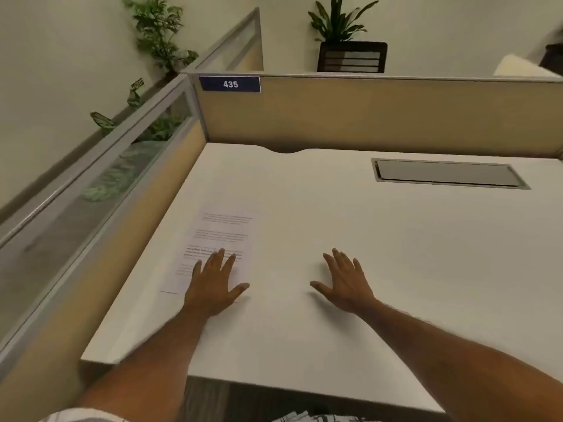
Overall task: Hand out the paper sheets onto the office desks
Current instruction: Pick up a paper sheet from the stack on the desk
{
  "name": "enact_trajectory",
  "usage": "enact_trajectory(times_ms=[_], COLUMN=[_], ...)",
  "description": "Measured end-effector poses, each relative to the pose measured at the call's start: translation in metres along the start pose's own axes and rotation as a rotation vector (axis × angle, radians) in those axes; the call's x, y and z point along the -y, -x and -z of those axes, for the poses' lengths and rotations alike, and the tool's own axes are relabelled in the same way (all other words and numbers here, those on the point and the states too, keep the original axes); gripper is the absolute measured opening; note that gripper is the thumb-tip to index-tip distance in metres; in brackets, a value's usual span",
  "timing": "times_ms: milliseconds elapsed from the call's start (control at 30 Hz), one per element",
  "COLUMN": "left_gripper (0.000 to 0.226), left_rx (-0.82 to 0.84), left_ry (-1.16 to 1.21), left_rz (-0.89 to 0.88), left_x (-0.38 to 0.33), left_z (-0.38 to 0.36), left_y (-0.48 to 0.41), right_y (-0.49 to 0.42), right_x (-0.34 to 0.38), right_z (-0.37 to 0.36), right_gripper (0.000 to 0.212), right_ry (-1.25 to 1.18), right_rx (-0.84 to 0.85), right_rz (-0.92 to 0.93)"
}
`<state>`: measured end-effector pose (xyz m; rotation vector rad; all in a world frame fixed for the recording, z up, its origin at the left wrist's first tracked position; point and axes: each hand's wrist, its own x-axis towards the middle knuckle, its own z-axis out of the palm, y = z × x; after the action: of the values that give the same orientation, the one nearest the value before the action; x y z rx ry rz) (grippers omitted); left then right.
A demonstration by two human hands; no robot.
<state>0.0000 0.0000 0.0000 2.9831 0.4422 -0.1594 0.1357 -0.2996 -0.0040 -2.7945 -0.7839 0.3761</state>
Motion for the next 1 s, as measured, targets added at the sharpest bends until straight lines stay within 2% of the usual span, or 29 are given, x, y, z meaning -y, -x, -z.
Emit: enact_trajectory(times_ms=[100,267,433,600,833,1000], left_gripper=[0.111,0.116,0.081,0.065,0.067,0.067], left_rx=[-0.054,-0.04,-0.039,0.014,0.017,0.034], left_ry=[0.0,-0.006,0.03,0.274,0.421,0.478], left_rz=[0.021,0.037,0.128,0.392,0.547,0.632], left_x=[0.012,0.046,0.087,0.113,0.122,0.119], left_z=[0.001,0.013,0.017,0.029,0.026,0.026], left_y=[0.001,-0.007,-0.021,-0.046,-0.071,-0.079], right_y=[-0.01,-0.029,-0.049,-0.07,-0.087,-0.089], right_x=[0.019,0.071,0.125,0.174,0.208,0.219], right_z=[-0.008,-0.017,-0.026,-0.028,-0.036,-0.042], right_gripper=[0.084,0.082,0.075,0.06,0.073,0.075], right_ry=[0.028,0.041,0.068,-0.012,-0.412,-0.42], right_rx=[0.016,0.028,0.061,0.011,0.029,0.005], right_rz=[0.053,0.115,0.103,-0.06,-0.438,-0.514])
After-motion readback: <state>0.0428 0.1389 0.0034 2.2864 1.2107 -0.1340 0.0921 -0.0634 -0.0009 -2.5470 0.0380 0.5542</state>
